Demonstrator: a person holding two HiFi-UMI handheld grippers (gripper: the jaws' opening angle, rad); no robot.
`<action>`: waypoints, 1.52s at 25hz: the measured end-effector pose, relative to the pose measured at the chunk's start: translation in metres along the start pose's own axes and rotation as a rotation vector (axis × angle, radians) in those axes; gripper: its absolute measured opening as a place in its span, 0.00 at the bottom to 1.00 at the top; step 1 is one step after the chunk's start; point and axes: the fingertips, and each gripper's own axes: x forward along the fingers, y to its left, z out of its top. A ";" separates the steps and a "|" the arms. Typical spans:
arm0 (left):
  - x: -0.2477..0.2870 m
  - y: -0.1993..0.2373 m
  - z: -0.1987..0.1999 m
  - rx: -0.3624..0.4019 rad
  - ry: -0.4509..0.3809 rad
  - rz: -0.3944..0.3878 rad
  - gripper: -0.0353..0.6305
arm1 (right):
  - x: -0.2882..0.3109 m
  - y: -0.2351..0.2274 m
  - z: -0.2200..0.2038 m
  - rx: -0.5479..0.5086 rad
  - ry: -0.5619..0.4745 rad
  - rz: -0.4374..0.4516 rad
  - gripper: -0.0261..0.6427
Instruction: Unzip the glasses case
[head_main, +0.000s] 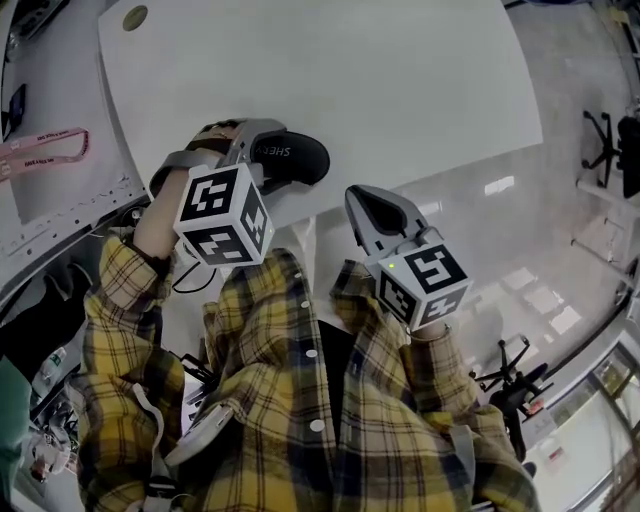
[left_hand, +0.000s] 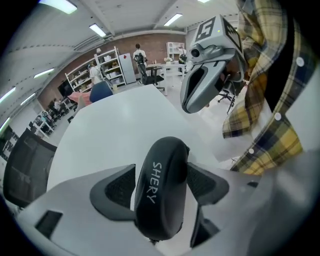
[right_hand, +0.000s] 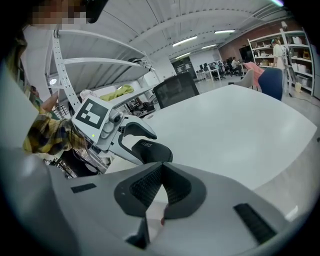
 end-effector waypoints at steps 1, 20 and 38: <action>0.002 -0.001 0.001 0.001 -0.001 -0.006 0.51 | 0.001 0.000 -0.003 -0.004 0.010 0.004 0.04; 0.009 -0.001 -0.002 0.007 -0.069 -0.032 0.51 | 0.061 0.013 -0.047 -0.477 0.192 0.046 0.14; 0.011 -0.004 -0.003 0.028 -0.085 -0.010 0.51 | 0.074 0.023 -0.049 -0.210 0.152 0.030 0.06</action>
